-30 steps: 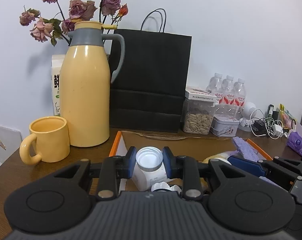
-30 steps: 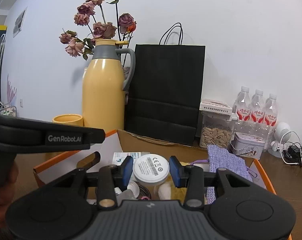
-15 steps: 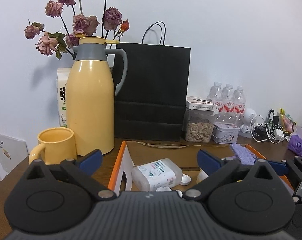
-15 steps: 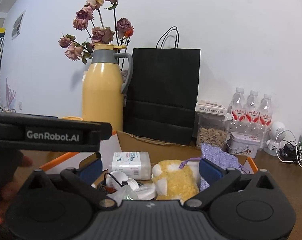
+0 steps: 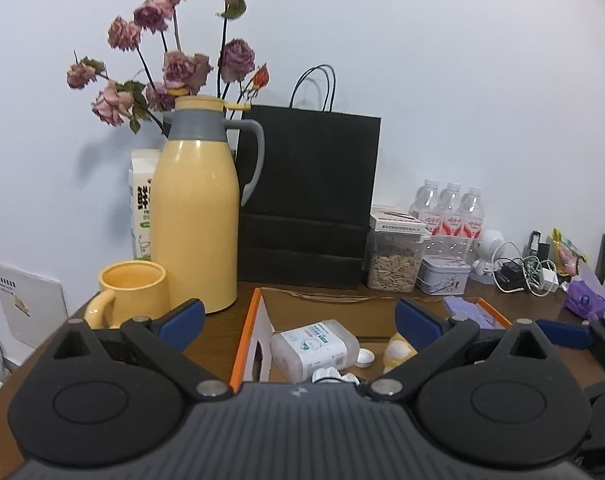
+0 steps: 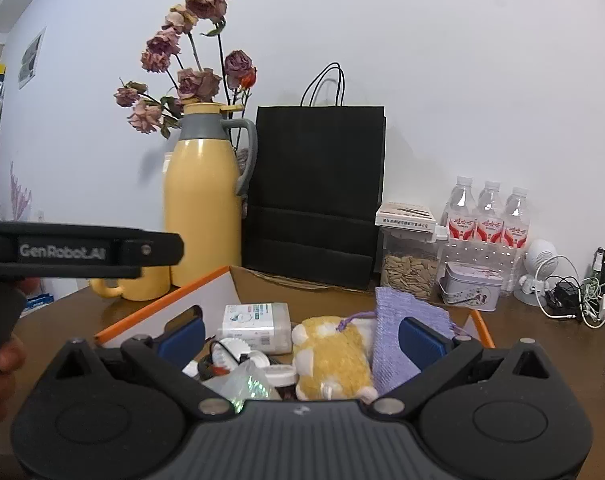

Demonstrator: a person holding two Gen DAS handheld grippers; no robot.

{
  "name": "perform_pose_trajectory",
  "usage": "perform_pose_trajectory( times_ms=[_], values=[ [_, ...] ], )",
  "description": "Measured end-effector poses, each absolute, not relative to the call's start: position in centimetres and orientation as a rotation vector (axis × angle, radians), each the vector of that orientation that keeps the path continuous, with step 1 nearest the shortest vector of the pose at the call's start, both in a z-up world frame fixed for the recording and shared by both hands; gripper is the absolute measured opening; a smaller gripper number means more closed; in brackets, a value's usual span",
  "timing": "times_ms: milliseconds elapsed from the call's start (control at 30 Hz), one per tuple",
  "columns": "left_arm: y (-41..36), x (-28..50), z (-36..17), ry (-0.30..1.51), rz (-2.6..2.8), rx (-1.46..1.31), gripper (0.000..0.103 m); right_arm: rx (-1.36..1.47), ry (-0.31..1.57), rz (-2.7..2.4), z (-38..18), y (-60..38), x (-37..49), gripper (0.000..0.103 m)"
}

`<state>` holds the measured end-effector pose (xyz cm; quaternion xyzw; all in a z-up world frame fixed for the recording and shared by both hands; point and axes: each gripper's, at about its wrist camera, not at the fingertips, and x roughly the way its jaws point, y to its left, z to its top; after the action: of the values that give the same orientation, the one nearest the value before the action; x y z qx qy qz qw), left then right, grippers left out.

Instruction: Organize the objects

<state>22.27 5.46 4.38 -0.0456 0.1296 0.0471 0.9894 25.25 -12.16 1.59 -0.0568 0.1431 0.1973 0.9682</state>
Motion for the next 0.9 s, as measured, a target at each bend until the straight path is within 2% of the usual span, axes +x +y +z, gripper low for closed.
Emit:
perform_pose_trajectory(
  times_ms=[333, 900],
  values=[
    [5.0, 15.2, 5.9, 0.311, 0.132, -0.071, 0.103, -0.107, 0.304, 0.377, 3.6, -15.2, 18.5, 0.103],
    [3.7, 6.2, 2.3, 0.473, 0.125, -0.101, 0.103, -0.065, 0.431, 0.337, 2.4, -18.5, 10.4, 0.103]
  ],
)
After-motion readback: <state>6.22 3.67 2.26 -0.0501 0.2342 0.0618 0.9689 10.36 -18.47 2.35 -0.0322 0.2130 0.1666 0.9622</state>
